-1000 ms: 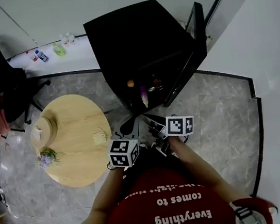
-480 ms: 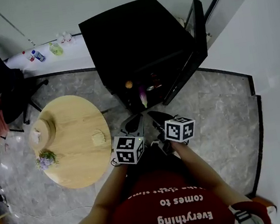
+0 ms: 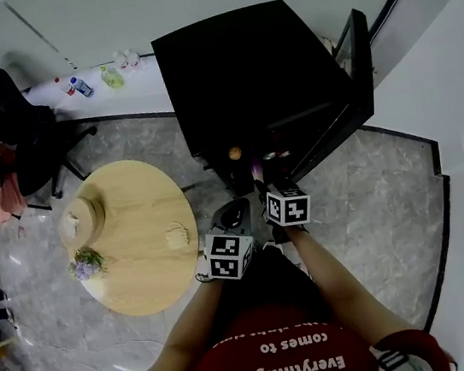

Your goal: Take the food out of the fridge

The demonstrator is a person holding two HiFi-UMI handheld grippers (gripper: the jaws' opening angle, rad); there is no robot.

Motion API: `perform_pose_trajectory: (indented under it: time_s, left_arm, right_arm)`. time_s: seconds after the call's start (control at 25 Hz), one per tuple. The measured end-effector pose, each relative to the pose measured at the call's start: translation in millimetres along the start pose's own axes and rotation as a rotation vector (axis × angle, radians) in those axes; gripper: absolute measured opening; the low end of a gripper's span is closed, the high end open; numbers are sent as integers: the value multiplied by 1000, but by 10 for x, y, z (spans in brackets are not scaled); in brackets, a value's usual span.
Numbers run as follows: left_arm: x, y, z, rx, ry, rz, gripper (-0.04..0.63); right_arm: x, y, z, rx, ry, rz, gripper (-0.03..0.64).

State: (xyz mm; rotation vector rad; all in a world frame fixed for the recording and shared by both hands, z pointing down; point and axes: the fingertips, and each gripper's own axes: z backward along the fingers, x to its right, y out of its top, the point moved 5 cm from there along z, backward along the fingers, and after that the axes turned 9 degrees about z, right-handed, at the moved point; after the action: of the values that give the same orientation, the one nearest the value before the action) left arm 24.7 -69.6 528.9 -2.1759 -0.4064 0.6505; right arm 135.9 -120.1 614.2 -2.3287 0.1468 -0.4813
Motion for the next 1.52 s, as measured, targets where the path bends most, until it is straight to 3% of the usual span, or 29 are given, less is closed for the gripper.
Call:
perform_pose_trajectory:
  time_s: [0.28, 0.48, 0.92, 1.0, 1.52]
  left_arm:
    - [-83, -96, -259, -45, 35, -60, 2]
    - [-157, -186, -405, -79, 49, -74, 2]
    - [-234, -481, -572, -76, 56, -76, 2]
    - [-233, -506, -586, -74, 56, -80, 2]
    - [-216, -340, -344, -73, 59, -58, 2]
  right_arm:
    - [154, -122, -573, -114, -81, 142, 199]
    - [327, -250, -831, -181, -128, 145, 199]
    - [380, -483, -1103, -208, -86, 134, 195]
    - [392, -512, -1115, -206, -69, 126, 158]
    - [273, -435, -722, -220, 17, 89, 150]
